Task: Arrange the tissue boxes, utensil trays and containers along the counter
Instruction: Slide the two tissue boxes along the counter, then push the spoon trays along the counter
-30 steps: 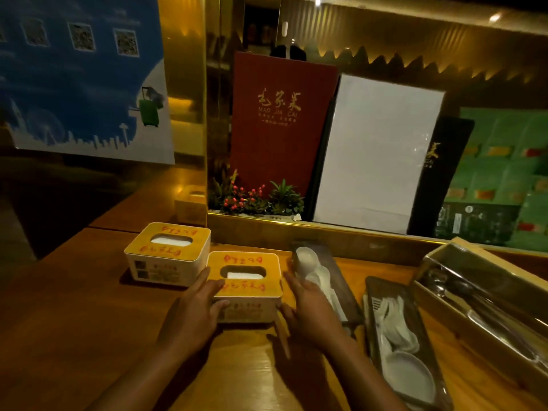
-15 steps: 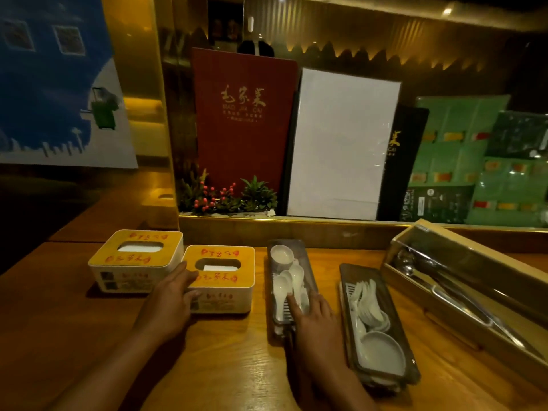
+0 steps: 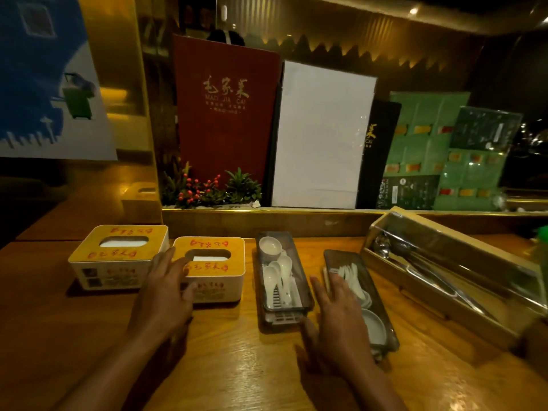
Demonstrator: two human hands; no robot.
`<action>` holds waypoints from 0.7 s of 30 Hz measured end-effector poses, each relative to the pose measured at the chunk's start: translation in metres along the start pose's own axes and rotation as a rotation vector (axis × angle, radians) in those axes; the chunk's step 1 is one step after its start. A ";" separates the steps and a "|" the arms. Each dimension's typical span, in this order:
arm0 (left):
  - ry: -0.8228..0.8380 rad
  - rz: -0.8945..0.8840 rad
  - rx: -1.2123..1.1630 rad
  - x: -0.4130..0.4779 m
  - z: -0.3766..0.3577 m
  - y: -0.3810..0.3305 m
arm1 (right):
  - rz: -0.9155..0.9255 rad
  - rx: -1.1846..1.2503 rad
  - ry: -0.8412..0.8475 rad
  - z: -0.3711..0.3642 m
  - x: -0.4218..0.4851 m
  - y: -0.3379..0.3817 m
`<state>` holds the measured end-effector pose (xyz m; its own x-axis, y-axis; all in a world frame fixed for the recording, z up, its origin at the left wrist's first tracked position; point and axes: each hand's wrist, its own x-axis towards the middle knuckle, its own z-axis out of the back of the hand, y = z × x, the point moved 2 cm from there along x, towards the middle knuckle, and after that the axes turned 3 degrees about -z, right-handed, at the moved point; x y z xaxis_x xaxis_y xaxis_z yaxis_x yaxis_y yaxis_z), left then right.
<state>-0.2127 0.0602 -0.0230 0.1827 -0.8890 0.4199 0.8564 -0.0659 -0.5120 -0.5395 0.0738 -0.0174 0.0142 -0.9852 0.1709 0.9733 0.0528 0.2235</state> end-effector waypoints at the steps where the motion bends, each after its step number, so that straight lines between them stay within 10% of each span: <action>1: -0.024 -0.043 0.000 -0.001 0.000 -0.009 | -0.074 -0.049 -0.015 0.006 -0.004 -0.015; 6: -0.004 -0.209 -0.101 -0.012 -0.018 -0.079 | -0.380 0.058 0.096 0.012 -0.020 -0.074; 21: 0.468 -0.160 -0.111 -0.057 -0.142 -0.226 | -0.064 0.299 0.191 -0.010 0.031 -0.120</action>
<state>-0.4854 0.0617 -0.0381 -0.2043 -0.9700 0.1320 0.7952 -0.2431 -0.5556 -0.6531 0.0352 -0.0488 0.0255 -0.9993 -0.0281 0.8637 0.0078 0.5039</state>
